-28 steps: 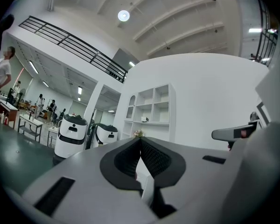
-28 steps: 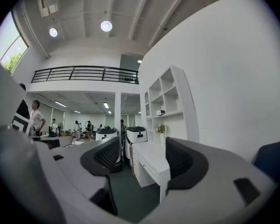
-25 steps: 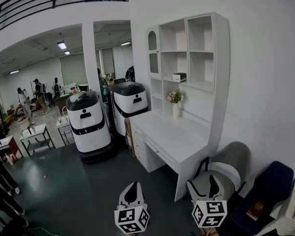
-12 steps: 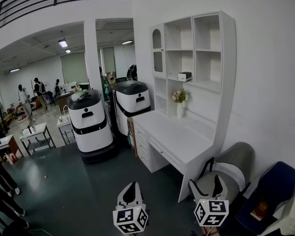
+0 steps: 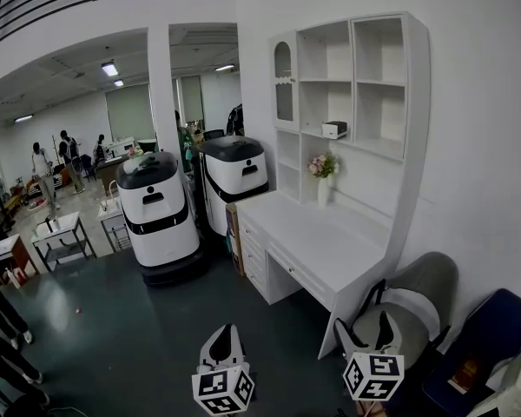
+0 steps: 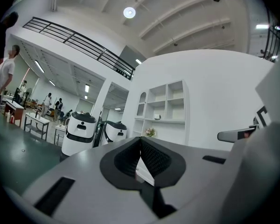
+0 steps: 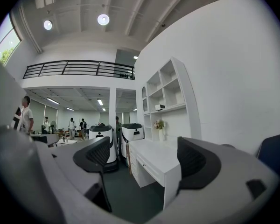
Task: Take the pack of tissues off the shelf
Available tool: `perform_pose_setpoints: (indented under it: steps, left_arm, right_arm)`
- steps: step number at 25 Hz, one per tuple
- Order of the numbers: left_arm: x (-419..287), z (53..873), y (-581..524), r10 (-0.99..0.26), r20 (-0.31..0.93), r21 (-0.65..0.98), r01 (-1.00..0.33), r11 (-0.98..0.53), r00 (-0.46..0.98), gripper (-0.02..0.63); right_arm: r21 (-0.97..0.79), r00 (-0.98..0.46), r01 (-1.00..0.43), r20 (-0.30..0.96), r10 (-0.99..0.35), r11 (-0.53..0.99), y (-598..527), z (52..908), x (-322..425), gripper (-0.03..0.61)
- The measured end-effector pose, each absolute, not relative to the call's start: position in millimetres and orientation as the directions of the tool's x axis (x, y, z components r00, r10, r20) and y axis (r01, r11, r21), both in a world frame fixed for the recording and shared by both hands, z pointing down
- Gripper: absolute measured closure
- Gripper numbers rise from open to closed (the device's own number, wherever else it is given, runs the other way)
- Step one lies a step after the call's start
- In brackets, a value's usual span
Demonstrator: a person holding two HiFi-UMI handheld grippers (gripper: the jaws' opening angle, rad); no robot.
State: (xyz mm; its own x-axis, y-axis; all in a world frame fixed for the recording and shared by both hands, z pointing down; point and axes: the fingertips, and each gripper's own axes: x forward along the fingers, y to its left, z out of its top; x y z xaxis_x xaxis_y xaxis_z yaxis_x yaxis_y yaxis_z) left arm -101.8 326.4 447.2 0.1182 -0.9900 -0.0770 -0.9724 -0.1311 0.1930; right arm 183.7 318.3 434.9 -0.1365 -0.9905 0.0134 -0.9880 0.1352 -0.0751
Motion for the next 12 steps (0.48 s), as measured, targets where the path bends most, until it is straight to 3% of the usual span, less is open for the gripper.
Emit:
perform_pose_setpoints:
  steps: [12]
  left_arm:
    - [-112.2,438.0,187.7,-0.994,-0.071,0.183,-0.979,-0.093,0.081,0.595]
  right_arm:
    - [-0.061,-0.183,-0.982,0.023,-0.983,0.181,167.3,424.4,174.9,0.137]
